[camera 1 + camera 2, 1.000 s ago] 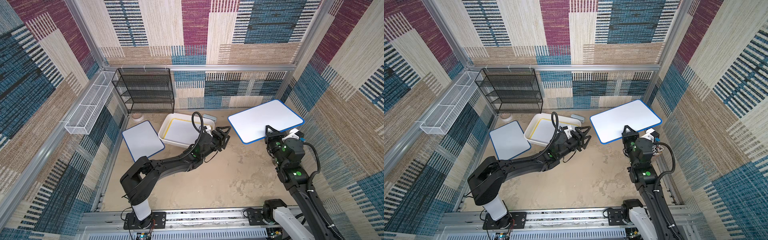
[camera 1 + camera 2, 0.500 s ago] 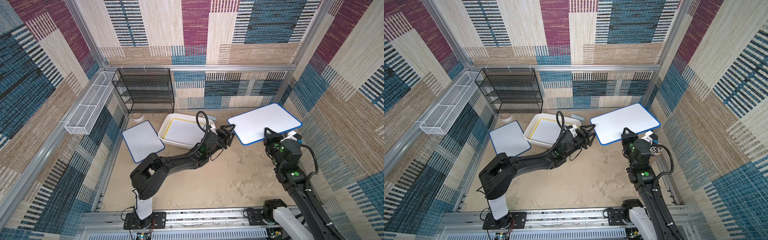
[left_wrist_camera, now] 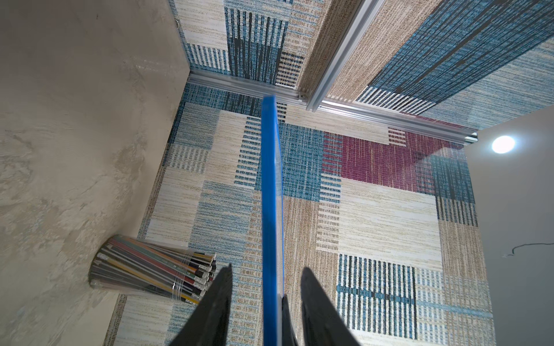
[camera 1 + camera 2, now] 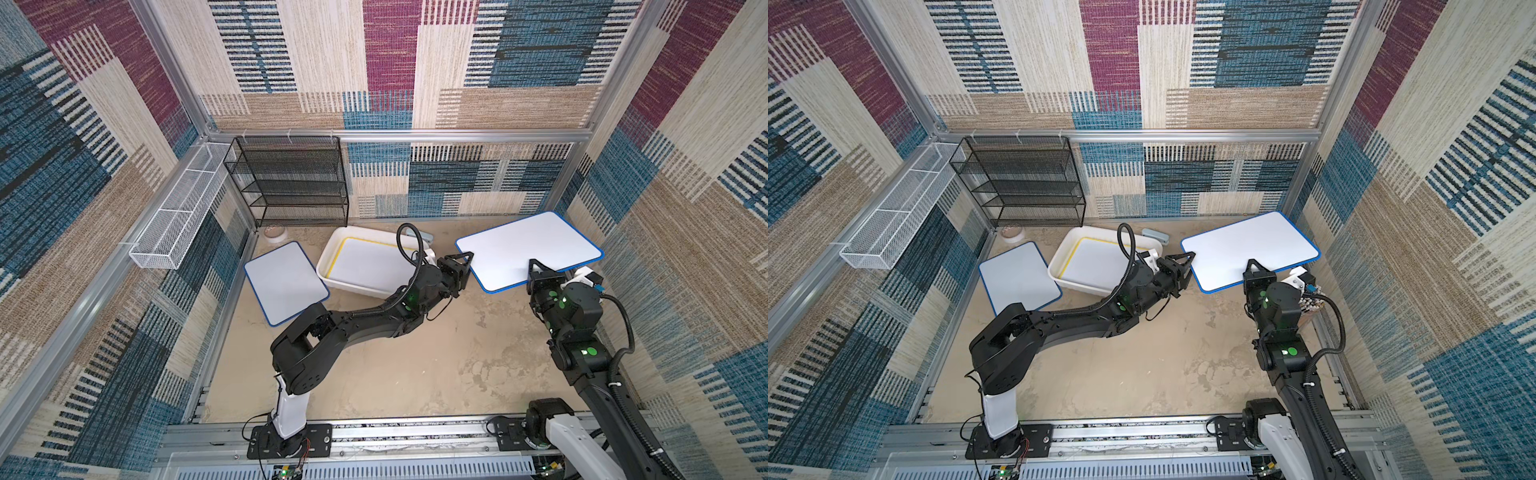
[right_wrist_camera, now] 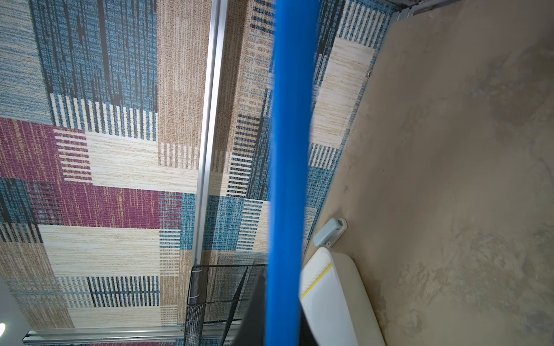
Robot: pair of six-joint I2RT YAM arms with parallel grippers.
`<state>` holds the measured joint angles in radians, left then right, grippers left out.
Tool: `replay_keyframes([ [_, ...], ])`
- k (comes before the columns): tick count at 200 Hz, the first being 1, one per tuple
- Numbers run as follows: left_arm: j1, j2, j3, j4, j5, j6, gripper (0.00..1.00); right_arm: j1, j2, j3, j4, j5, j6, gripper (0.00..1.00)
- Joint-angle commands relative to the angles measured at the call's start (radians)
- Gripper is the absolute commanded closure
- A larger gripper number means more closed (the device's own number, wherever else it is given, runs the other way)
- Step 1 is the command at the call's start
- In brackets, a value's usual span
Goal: Put the whiteboard into the storage box
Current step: Pick up the whiteboard at the center of the board.
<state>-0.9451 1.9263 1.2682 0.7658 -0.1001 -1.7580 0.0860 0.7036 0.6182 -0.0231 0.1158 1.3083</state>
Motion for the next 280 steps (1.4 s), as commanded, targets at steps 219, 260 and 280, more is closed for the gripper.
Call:
replay_keyframes([
  [219,0.277,-0.123,-0.091,0.065,0.34,0.219,1.0,0.003,0.041,-0.064,0.112,-0.217,-0.132,0.24],
  [260,0.425,-0.334,-0.125,-0.264,0.485,0.463,1.0,0.01,0.165,-0.007,0.048,-0.35,-0.321,0.18],
  [280,0.507,-0.424,-0.109,-0.489,0.523,0.605,1.0,0.05,0.279,0.05,-0.005,-0.39,-0.427,0.17],
])
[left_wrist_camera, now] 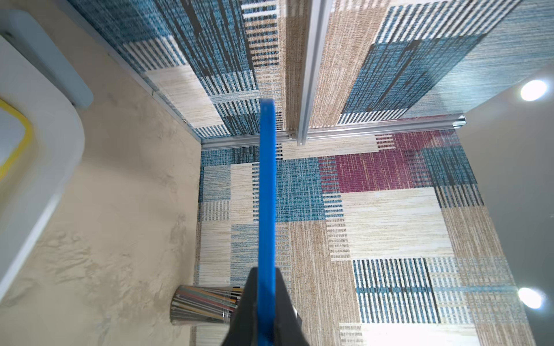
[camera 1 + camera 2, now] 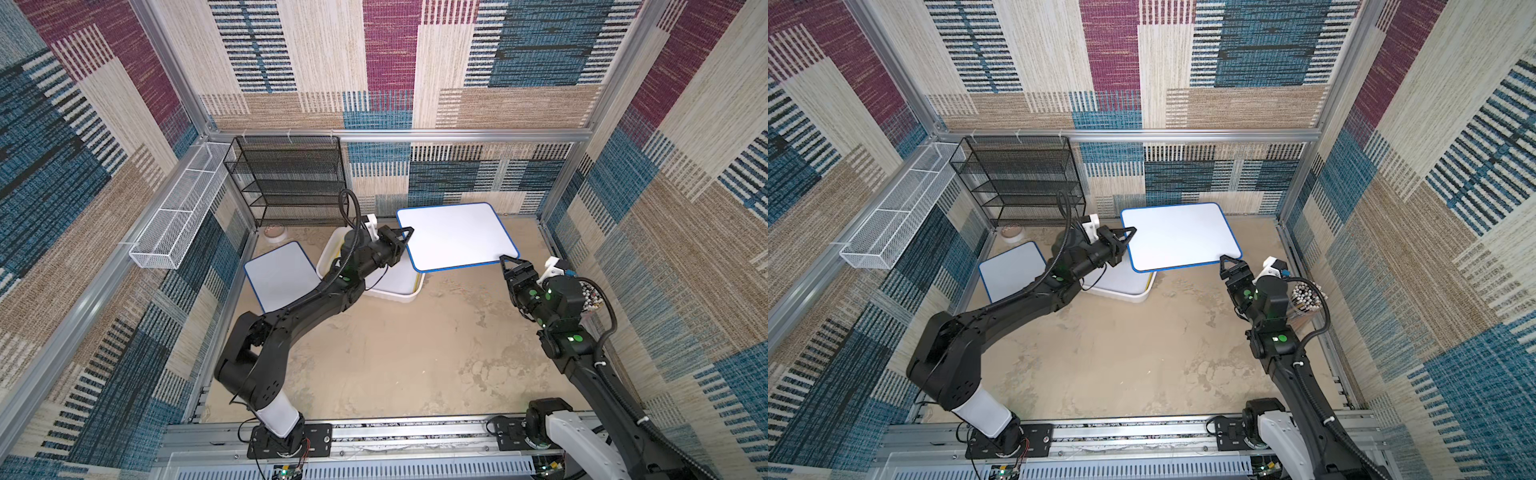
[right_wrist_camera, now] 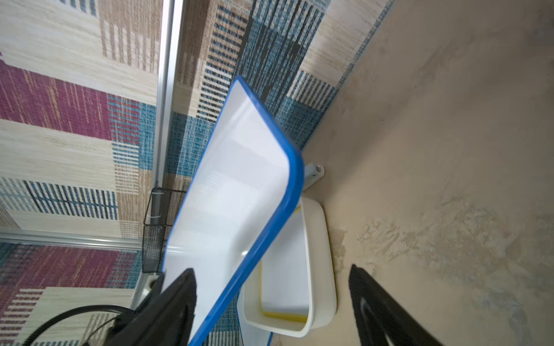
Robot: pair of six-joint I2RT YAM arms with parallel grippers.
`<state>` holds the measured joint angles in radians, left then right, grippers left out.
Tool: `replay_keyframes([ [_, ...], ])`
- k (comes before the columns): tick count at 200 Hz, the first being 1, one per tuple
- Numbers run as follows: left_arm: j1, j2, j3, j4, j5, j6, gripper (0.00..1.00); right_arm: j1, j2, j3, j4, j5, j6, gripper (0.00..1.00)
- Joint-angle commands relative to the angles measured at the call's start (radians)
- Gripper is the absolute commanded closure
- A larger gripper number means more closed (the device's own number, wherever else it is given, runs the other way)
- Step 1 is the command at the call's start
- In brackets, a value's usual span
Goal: Put the whiteboard into the storage box
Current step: Pick up the whiteboard at the center of the board, then move the storage box to the center of the board.
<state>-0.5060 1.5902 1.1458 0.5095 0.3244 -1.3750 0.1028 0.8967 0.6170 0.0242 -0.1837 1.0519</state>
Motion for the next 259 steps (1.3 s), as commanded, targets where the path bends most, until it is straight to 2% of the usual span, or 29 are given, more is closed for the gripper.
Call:
replay_keyframes([
  [1,0.072,-0.094,0.015,-0.243,0.099,0.226,1.0,0.037,0.092,0.055,-0.056,-0.09,-0.177,0.17],
  [26,0.168,-0.165,0.088,-0.501,0.137,0.405,1.0,0.163,0.228,0.156,-0.137,-0.008,-0.291,0.17],
  [49,0.23,-0.195,0.187,-0.738,0.113,0.567,1.0,0.262,0.367,0.245,-0.164,0.041,-0.33,0.18],
  [80,0.319,-0.195,0.256,-0.843,0.176,0.634,1.0,0.34,0.549,0.359,-0.201,0.113,-0.375,0.19],
  [100,0.345,-0.187,0.298,-0.92,0.173,0.701,1.0,0.37,0.663,0.433,-0.221,0.142,-0.398,0.2],
  [137,0.378,-0.167,0.347,-1.011,0.171,0.792,1.0,0.404,0.819,0.569,-0.254,0.203,-0.405,0.22],
  [188,0.405,-0.129,0.396,-1.057,0.163,0.845,1.0,0.428,0.993,0.691,-0.294,0.288,-0.35,0.32],
  [220,0.421,-0.104,0.419,-1.054,0.189,0.852,1.0,0.429,1.038,0.708,-0.325,0.322,-0.368,0.46],
  [236,0.426,-0.094,0.433,-1.053,0.202,0.85,1.0,0.429,1.026,0.685,-0.339,0.35,-0.385,0.57],
  [259,0.431,-0.07,0.457,-1.052,0.23,0.839,1.0,0.429,0.994,0.64,-0.357,0.387,-0.427,0.64],
])
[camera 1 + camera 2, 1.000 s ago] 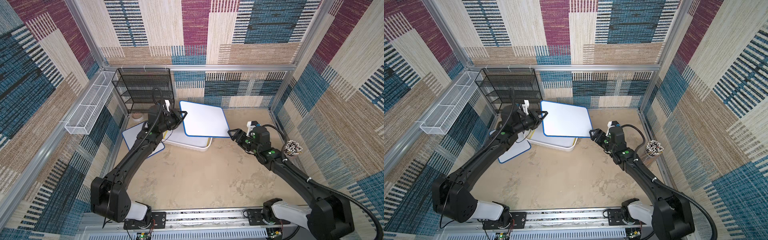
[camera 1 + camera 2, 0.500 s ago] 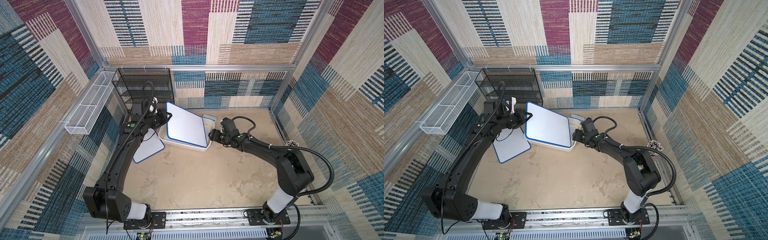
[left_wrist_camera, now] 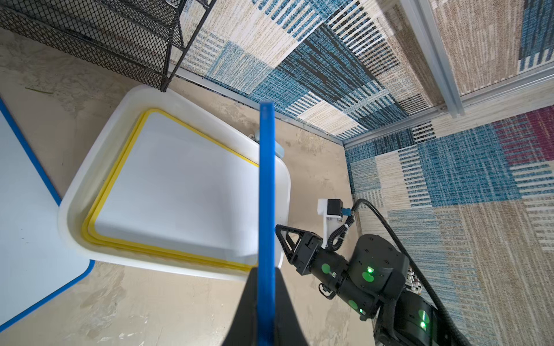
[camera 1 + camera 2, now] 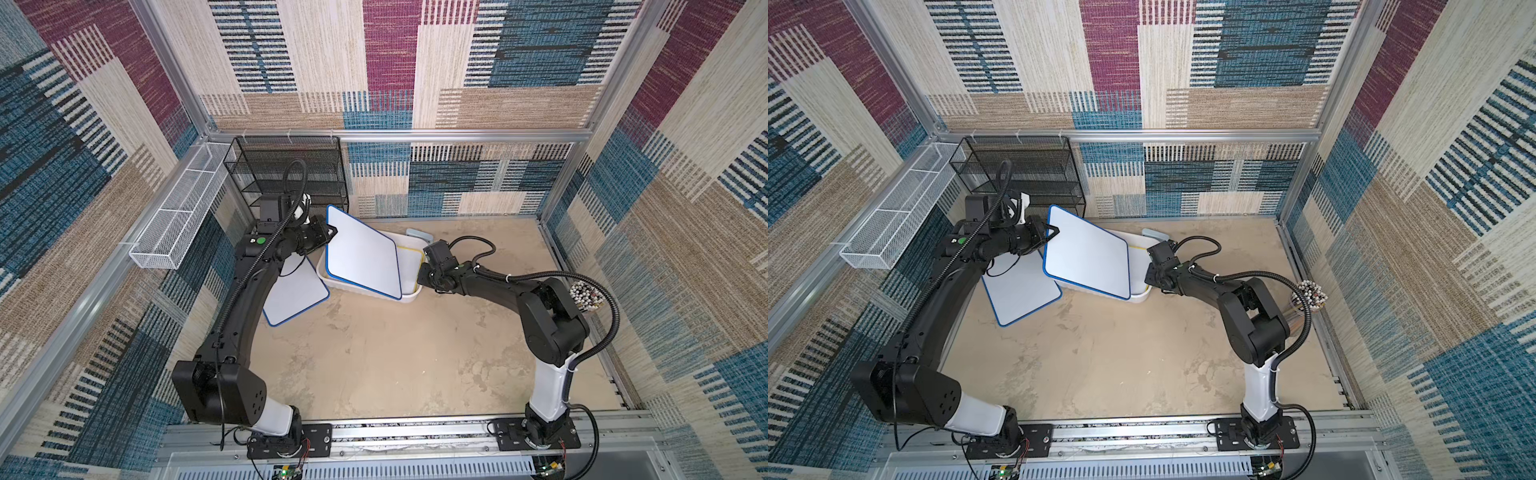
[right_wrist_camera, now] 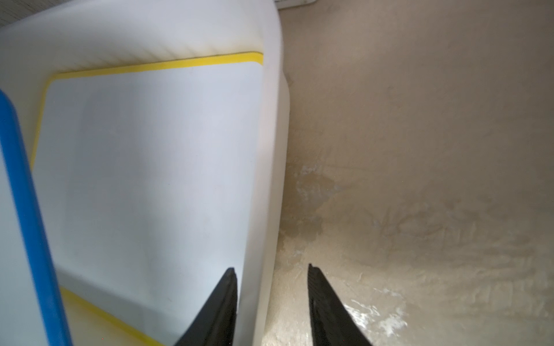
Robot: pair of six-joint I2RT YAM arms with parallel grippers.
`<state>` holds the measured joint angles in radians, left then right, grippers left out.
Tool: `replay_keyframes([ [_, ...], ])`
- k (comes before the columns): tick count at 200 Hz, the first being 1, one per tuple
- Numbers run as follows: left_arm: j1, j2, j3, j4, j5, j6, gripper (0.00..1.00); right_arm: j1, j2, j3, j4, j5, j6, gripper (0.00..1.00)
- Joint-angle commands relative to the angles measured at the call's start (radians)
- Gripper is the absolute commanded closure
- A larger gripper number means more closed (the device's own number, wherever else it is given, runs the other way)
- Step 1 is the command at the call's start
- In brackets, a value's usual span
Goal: Put the whiteboard into the storage box
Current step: Move the storage box to the center of the board.
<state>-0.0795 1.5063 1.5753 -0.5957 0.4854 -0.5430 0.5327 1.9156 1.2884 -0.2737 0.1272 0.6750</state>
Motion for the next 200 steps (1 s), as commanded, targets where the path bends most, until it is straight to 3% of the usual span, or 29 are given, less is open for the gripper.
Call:
replay_keyframes([
  [1,0.005,0.016,0.028,0.052,0.07,0.006,1.0,0.0,-0.026,-0.034,-0.06,0.076,-0.052,0.64],
  [56,0.006,0.038,0.012,0.093,0.142,-0.031,1.0,-0.034,-0.089,-0.148,-0.076,0.097,-0.134,0.72],
  [147,-0.008,0.06,-0.102,0.257,0.229,-0.135,1.0,-0.18,-0.323,-0.306,-0.04,0.111,-0.235,0.67],
  [162,-0.014,0.072,-0.112,0.287,0.24,-0.155,1.0,-0.185,-0.372,-0.316,-0.031,0.105,-0.237,0.59],
  [188,-0.033,0.092,-0.131,0.341,0.243,-0.188,1.0,-0.185,-0.478,-0.35,0.003,0.072,-0.21,0.3],
  [200,-0.043,0.102,-0.143,0.37,0.243,-0.203,1.0,-0.186,-0.531,-0.37,0.025,0.048,-0.201,0.22],
])
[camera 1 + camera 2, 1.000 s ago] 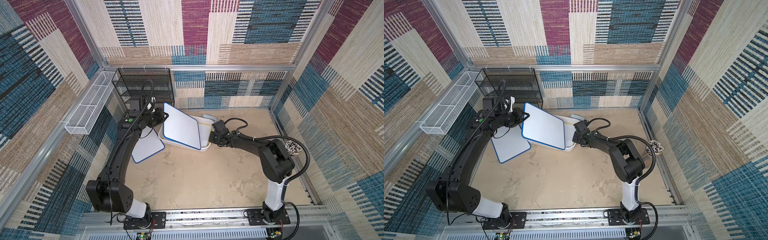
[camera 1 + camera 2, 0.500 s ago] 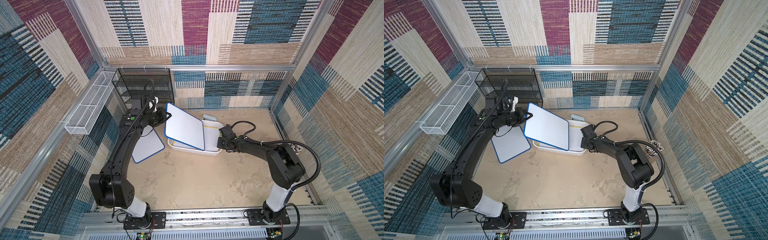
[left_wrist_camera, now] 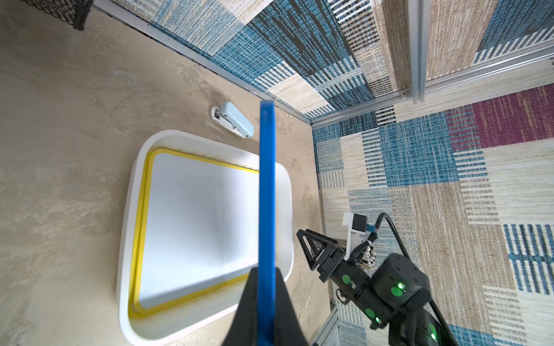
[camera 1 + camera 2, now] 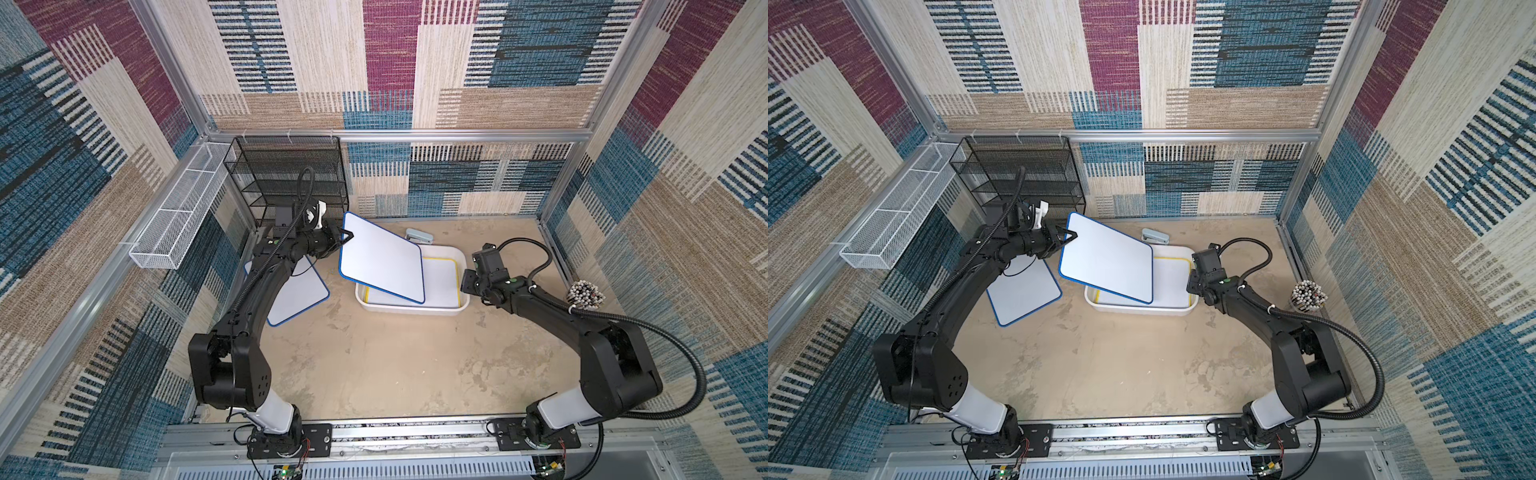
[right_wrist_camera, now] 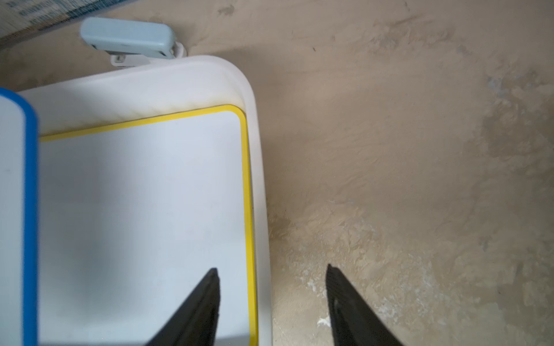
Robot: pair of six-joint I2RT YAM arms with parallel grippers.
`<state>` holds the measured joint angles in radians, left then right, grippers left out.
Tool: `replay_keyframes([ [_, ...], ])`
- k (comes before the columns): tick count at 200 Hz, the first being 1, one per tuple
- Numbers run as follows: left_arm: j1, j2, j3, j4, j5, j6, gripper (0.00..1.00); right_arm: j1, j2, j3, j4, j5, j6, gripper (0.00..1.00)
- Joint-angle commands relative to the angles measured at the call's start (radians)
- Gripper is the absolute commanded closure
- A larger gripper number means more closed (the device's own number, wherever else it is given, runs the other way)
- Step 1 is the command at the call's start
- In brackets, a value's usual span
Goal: Put the whiteboard into the storage box
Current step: Place the whiteboard in the storage box.
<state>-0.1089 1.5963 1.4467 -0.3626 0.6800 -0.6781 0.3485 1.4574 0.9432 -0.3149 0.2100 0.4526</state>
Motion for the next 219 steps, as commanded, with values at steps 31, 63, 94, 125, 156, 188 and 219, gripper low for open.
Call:
replay_keyframes([
  [31,-0.026,0.046,-0.042,0.21,0.051,-0.104,1.0,-0.002,-0.18,-0.055,0.075,-0.067,0.047,0.12],
  [63,-0.037,0.076,-0.07,0.281,0.052,-0.148,1.0,-0.001,-0.251,-0.07,0.064,-0.088,0.066,0.11],
  [94,-0.061,0.098,-0.097,0.342,0.037,-0.189,1.0,-0.002,-0.3,-0.11,0.081,-0.098,0.084,0.1],
  [125,-0.097,0.121,-0.139,0.43,0.015,-0.244,1.0,-0.002,-0.318,-0.141,0.084,-0.102,0.089,0.09],
  [156,-0.124,0.154,-0.174,0.521,-0.007,-0.288,1.0,-0.002,-0.344,-0.169,0.092,-0.106,0.09,0.08],
  [188,-0.145,0.214,-0.174,0.599,0.012,-0.313,1.0,-0.002,-0.362,-0.2,0.106,-0.112,0.096,0.08],
  [219,-0.147,0.258,-0.17,0.614,0.035,-0.305,1.0,-0.002,-0.373,-0.222,0.107,-0.109,0.098,0.08],
])
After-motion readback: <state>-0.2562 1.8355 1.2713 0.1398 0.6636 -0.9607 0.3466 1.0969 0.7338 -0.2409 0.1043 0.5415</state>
